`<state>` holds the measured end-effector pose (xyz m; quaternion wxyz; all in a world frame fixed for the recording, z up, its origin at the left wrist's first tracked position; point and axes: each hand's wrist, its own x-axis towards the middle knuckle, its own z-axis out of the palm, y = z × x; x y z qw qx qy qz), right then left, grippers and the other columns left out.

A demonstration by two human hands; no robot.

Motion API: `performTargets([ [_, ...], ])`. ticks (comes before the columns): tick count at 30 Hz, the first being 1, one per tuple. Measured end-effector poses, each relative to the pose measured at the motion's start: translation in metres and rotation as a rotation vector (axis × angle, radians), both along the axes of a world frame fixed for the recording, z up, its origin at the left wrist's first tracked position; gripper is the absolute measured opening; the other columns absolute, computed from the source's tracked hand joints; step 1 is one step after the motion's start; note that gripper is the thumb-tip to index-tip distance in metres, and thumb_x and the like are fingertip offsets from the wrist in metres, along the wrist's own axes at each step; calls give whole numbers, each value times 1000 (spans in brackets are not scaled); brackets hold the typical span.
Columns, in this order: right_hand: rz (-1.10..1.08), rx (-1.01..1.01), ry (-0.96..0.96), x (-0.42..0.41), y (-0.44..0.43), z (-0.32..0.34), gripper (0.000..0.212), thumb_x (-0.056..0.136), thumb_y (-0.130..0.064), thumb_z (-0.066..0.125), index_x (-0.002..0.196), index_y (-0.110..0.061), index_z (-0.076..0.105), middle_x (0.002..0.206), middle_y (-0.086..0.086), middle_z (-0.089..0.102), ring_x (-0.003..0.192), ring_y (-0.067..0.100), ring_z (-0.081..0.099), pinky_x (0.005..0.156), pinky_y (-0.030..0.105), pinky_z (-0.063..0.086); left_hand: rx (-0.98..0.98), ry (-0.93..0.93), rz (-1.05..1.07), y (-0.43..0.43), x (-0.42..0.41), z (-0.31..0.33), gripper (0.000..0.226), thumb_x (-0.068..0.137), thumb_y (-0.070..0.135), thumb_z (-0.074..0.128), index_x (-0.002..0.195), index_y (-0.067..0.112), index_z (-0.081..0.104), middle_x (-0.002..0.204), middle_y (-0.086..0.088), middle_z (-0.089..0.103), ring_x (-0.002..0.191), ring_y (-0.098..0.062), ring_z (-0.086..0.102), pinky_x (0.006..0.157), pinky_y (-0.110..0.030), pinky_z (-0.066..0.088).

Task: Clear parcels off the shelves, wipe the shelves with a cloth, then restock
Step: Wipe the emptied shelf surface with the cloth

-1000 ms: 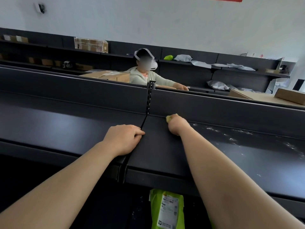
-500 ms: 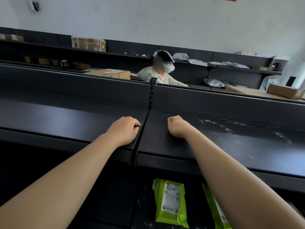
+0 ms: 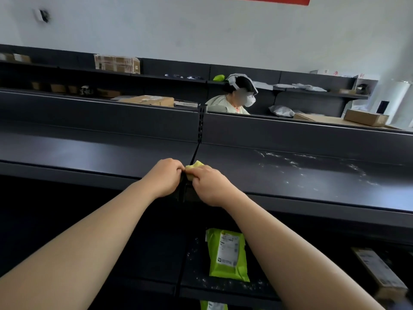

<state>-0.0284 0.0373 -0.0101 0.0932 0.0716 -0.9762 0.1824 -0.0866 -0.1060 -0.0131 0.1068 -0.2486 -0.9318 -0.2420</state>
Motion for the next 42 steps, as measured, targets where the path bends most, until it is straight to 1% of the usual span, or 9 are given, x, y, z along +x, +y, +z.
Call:
performTargets([
  [5, -127, 11, 51, 20, 43, -6, 35, 98, -23, 36, 126, -23, 56, 130, 13, 52, 115, 34, 51, 97, 41, 43, 31, -16, 22, 12, 16, -4, 30, 99, 15, 38, 110, 10, 65, 110, -6, 65, 95, -22, 60, 79, -30, 46],
  [12, -351, -40, -3, 49, 164, -3, 35, 100, -37, 43, 132, -30, 55, 149, 4, 42, 136, 25, 40, 109, 32, 33, -16, -26, -44, 44, 28, -6, 35, 99, 18, 38, 65, 10, 44, 65, -3, 49, 59, -19, 45, 54, -30, 33],
  [16, -422, -33, -71, 52, 199, 4, 37, 101, -34, 42, 135, -24, 54, 149, 5, 41, 137, 24, 38, 109, 31, 30, -70, -10, -47, 59, 25, -5, 30, 99, 20, 40, 72, 12, 52, 76, -2, 59, 72, -21, 57, 59, -31, 40],
  [19, -316, 12, -41, 36, 181, 2, 34, 99, -28, 45, 130, -22, 58, 141, 4, 51, 129, 26, 45, 104, 28, 32, -87, -26, -48, 72, 17, -3, 21, 98, 20, 41, 89, 14, 59, 99, -4, 65, 91, -22, 59, 82, -36, 48],
  [22, -169, 15, -31, 5, 159, 0, 33, 100, -27, 45, 129, -24, 58, 141, 4, 51, 130, 25, 45, 105, 25, 30, -98, -46, -54, 95, 5, -1, 28, 99, 23, 43, 115, 14, 63, 116, -2, 64, 106, -22, 59, 91, -35, 47],
  [28, -219, -45, -109, -44, 199, 3, 36, 100, -26, 42, 133, -27, 55, 145, 1, 47, 132, 25, 43, 109, 28, 31, -122, -73, -69, 146, -20, -1, 35, 100, 24, 41, 131, 16, 55, 137, -3, 53, 125, -22, 49, 102, -35, 40],
  [32, -382, -4, -123, -37, 266, 6, 32, 99, -22, 43, 128, -16, 58, 140, 4, 51, 128, 26, 47, 107, 29, 34, -147, -96, -63, 163, -33, 1, 37, 101, 24, 37, 136, 17, 50, 140, -2, 50, 127, -22, 45, 102, -33, 37],
  [36, -287, 76, -132, -43, 257, 2, 25, 97, -17, 42, 116, -13, 59, 124, 7, 58, 115, 28, 52, 91, 25, 36, -181, -108, -22, 173, -47, 3, 41, 101, 28, 38, 140, 19, 44, 143, -1, 47, 131, -22, 42, 104, -33, 36],
  [42, -113, 74, -165, -94, 203, 11, 31, 99, -17, 38, 125, -19, 56, 134, 7, 52, 120, 29, 48, 106, 38, 38, -234, -68, 14, 181, -60, 9, 42, 97, 32, 45, 137, 20, 47, 139, -2, 50, 126, -23, 46, 102, -34, 41],
])
